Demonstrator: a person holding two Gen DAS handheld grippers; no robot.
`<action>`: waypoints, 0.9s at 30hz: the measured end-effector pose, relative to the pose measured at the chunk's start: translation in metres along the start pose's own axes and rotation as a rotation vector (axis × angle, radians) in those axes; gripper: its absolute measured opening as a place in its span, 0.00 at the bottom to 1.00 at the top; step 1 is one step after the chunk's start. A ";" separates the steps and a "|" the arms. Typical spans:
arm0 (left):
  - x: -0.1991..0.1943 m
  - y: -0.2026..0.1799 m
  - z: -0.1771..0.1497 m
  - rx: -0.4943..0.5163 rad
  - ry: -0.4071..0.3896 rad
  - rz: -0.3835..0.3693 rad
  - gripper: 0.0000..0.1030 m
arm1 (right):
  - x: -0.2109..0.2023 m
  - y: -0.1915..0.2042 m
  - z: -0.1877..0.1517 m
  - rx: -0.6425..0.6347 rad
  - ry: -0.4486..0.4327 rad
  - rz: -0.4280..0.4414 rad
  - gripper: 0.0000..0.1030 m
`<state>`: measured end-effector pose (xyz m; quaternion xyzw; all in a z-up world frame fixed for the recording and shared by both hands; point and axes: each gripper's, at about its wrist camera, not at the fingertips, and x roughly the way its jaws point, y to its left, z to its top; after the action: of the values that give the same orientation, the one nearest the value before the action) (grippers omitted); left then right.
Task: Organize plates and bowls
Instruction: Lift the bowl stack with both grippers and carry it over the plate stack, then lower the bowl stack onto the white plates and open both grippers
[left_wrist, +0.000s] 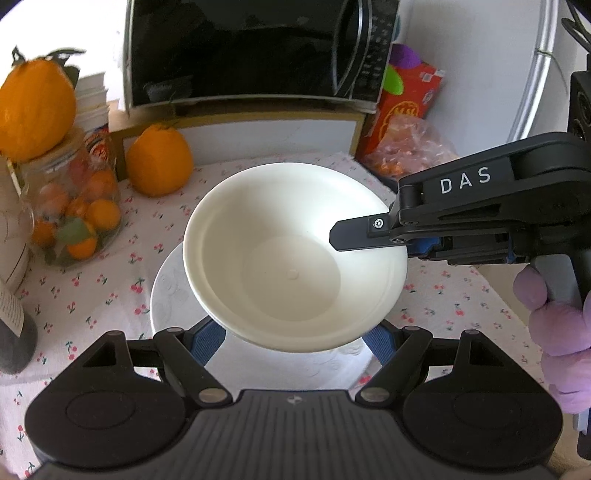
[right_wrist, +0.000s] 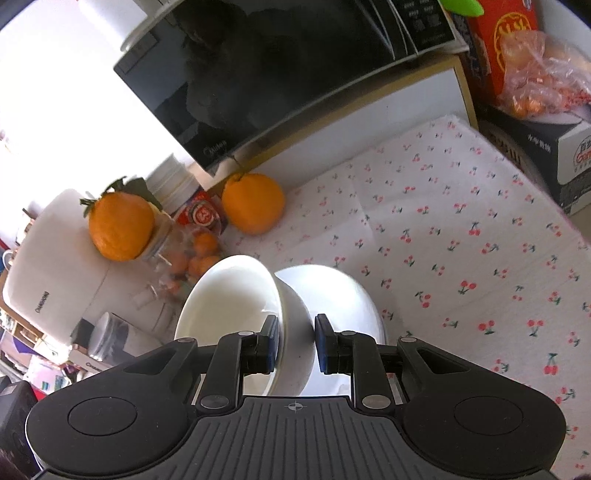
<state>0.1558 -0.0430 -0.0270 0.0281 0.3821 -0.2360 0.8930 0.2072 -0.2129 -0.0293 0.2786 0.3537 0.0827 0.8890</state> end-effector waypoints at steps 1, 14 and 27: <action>0.002 0.001 -0.001 -0.003 0.007 0.005 0.76 | 0.004 0.000 -0.001 0.002 0.005 -0.001 0.20; 0.019 0.014 -0.006 -0.023 0.049 0.024 0.76 | 0.034 -0.007 -0.010 0.053 0.044 -0.027 0.20; 0.018 0.013 -0.007 -0.002 0.034 0.029 0.77 | 0.035 -0.009 -0.011 0.057 0.038 -0.027 0.23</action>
<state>0.1677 -0.0374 -0.0466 0.0366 0.3970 -0.2223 0.8897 0.2247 -0.2035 -0.0612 0.2974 0.3765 0.0660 0.8749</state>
